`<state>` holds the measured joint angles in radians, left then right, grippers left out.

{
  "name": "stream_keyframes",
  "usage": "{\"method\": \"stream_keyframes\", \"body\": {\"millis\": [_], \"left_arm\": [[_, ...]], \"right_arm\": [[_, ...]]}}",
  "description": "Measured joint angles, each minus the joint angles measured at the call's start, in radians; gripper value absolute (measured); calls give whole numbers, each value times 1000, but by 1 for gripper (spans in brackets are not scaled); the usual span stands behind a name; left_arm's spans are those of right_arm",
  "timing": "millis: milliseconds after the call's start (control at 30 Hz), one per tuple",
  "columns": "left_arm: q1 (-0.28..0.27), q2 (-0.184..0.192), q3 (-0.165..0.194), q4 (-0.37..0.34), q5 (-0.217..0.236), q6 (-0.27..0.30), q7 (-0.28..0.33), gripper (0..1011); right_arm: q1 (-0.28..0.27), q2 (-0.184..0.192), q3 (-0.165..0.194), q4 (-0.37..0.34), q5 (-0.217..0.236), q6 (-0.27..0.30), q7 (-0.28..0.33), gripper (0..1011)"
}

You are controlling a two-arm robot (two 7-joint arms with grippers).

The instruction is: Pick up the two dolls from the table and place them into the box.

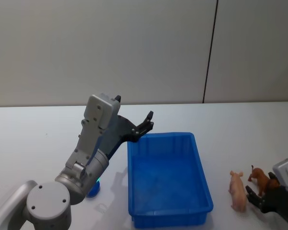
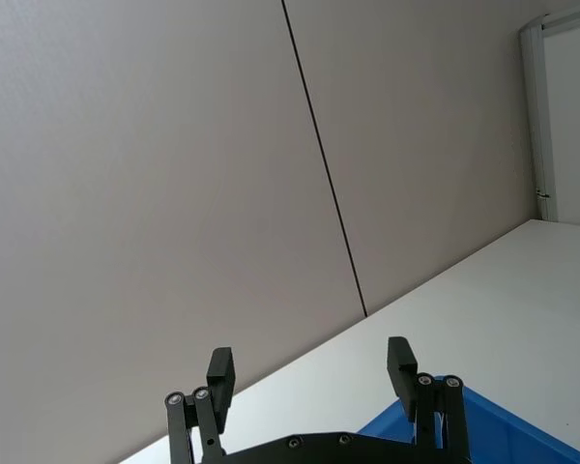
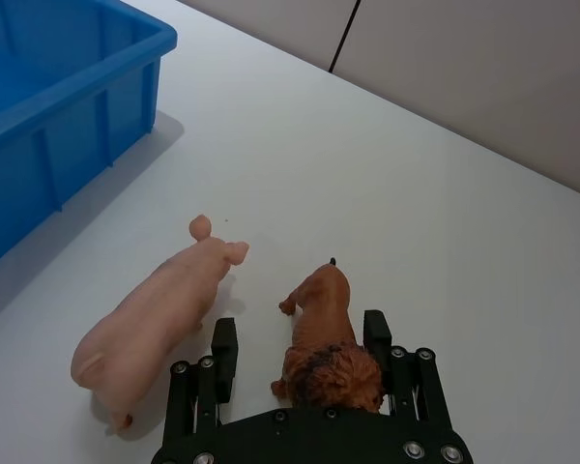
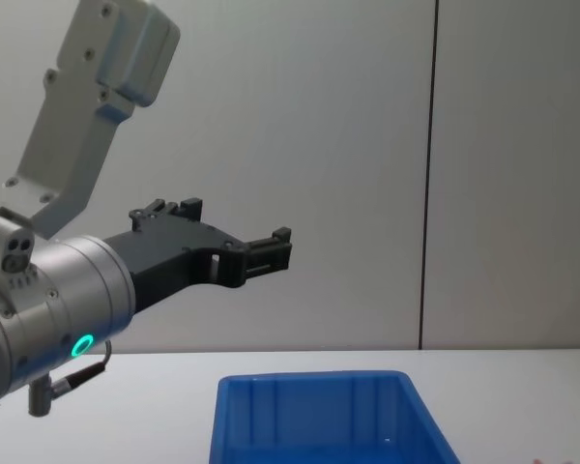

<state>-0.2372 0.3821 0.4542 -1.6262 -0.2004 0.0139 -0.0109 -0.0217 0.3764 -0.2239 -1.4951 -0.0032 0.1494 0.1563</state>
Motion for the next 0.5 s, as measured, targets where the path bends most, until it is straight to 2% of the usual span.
{"method": "stream_keyframes", "body": {"millis": [500], "left_arm": [[0, 0, 0, 0, 0, 0, 0, 1001]], "right_arm": [[10, -7, -4, 12, -7, -3, -1, 709]]}}
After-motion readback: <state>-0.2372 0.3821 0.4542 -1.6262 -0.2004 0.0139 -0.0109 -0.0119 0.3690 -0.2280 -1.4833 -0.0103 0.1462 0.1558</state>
